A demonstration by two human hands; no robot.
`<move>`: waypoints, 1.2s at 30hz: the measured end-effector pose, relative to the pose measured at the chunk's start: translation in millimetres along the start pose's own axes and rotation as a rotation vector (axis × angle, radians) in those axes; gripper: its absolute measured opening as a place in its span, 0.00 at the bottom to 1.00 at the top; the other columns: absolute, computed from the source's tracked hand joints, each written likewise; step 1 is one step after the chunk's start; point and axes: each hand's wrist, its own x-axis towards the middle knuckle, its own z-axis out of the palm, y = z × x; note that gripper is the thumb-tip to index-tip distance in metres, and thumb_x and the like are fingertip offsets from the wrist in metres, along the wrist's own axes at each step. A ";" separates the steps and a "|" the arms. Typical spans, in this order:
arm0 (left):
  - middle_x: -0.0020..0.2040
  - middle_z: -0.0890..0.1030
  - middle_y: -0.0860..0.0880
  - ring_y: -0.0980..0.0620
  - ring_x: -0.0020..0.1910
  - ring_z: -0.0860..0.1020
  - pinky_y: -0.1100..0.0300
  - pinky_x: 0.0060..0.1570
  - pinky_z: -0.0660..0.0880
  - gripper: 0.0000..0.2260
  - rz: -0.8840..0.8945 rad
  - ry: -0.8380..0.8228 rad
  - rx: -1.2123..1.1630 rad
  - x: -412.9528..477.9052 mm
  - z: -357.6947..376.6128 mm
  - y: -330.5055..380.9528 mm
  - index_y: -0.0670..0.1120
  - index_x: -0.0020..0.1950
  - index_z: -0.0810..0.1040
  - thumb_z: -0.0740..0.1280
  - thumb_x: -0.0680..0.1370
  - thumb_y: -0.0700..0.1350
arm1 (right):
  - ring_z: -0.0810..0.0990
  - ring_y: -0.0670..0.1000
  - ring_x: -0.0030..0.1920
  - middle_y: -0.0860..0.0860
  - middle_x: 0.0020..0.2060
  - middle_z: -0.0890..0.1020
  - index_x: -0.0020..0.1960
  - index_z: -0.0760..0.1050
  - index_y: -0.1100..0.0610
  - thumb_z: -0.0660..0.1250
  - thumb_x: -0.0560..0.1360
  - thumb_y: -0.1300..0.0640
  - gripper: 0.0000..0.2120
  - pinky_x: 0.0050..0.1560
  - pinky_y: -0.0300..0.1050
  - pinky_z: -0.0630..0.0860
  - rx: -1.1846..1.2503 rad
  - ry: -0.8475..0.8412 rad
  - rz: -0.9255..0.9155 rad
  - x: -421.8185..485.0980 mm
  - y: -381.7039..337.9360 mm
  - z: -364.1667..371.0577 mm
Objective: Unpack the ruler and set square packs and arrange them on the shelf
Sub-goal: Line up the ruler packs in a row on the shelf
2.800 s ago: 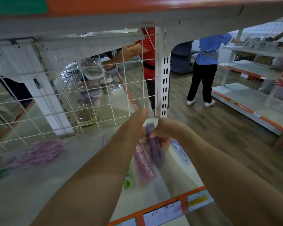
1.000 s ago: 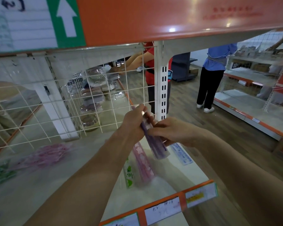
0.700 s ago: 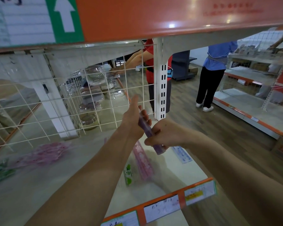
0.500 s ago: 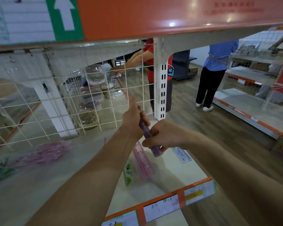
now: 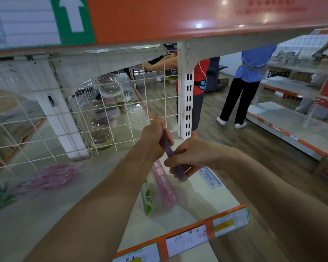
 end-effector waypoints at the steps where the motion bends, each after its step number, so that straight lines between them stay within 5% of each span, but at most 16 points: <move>1: 0.26 0.65 0.50 0.54 0.19 0.65 0.66 0.21 0.66 0.17 0.015 0.026 -0.004 -0.6 3.3 -0.7 0.46 0.37 0.66 0.57 0.81 0.55 | 0.85 0.49 0.44 0.53 0.43 0.86 0.48 0.82 0.60 0.72 0.71 0.51 0.13 0.48 0.44 0.82 -0.030 0.014 -0.004 0.2 -1.6 -1.3; 5: 0.26 0.66 0.50 0.54 0.20 0.65 0.64 0.23 0.65 0.16 0.028 0.090 -0.072 3.3 11.0 -3.1 0.46 0.38 0.67 0.56 0.81 0.55 | 0.84 0.45 0.41 0.52 0.44 0.86 0.45 0.81 0.57 0.72 0.71 0.52 0.08 0.35 0.34 0.78 -0.072 0.127 -0.018 1.9 -8.7 -8.8; 8: 0.28 0.67 0.49 0.54 0.22 0.67 0.64 0.26 0.68 0.15 0.031 0.083 -0.092 0.3 14.4 -1.3 0.45 0.39 0.67 0.58 0.81 0.53 | 0.84 0.48 0.41 0.55 0.44 0.86 0.49 0.81 0.61 0.73 0.70 0.52 0.13 0.37 0.37 0.79 -0.093 0.139 0.017 5.8 -10.8 -14.8; 11: 0.37 0.71 0.47 0.50 0.36 0.73 0.55 0.43 0.74 0.13 -0.013 0.014 0.107 -5.9 7.9 -0.2 0.45 0.41 0.68 0.59 0.80 0.52 | 0.82 0.50 0.36 0.57 0.41 0.85 0.47 0.81 0.63 0.73 0.69 0.52 0.14 0.43 0.43 0.81 -0.202 0.152 0.080 10.7 -7.3 -18.9; 14: 0.41 0.74 0.48 0.49 0.45 0.74 0.51 0.57 0.69 0.11 0.039 0.154 0.328 -8.5 -6.7 1.2 0.48 0.41 0.70 0.60 0.80 0.53 | 0.79 0.51 0.30 0.55 0.31 0.81 0.38 0.76 0.63 0.74 0.68 0.53 0.14 0.40 0.44 0.81 -0.399 0.199 0.173 18.3 3.8 -15.3; 17: 0.38 0.71 0.47 0.50 0.39 0.72 0.55 0.46 0.70 0.09 0.088 0.268 0.320 -9.7 -17.8 5.0 0.45 0.48 0.72 0.61 0.79 0.50 | 0.81 0.54 0.34 0.55 0.33 0.80 0.37 0.70 0.60 0.73 0.68 0.54 0.14 0.44 0.47 0.82 -0.546 0.178 0.230 25.0 11.2 -1.5; 23: 0.40 0.74 0.46 0.47 0.45 0.74 0.56 0.39 0.70 0.10 0.072 0.277 0.299 -11.0 -26.0 8.9 0.44 0.56 0.73 0.62 0.78 0.49 | 0.78 0.55 0.41 0.52 0.34 0.74 0.45 0.67 0.59 0.70 0.71 0.53 0.14 0.41 0.45 0.76 -0.713 0.122 0.269 31.6 7.6 14.9; 30: 0.48 0.74 0.46 0.49 0.50 0.76 0.54 0.42 0.70 0.17 0.057 0.267 0.305 -11.5 -28.0 6.1 0.43 0.64 0.71 0.63 0.77 0.49 | 0.79 0.56 0.47 0.52 0.34 0.72 0.44 0.66 0.60 0.69 0.73 0.54 0.13 0.51 0.48 0.78 -0.843 0.079 0.304 30.5 -1.8 17.1; 36: 0.50 0.74 0.46 0.49 0.49 0.76 0.52 0.45 0.70 0.15 0.041 0.256 0.340 -12.5 -28.9 6.0 0.43 0.61 0.72 0.64 0.77 0.48 | 0.75 0.53 0.36 0.55 0.39 0.74 0.37 0.64 0.61 0.66 0.76 0.55 0.16 0.41 0.46 0.76 -0.945 0.017 0.308 24.4 -8.5 16.8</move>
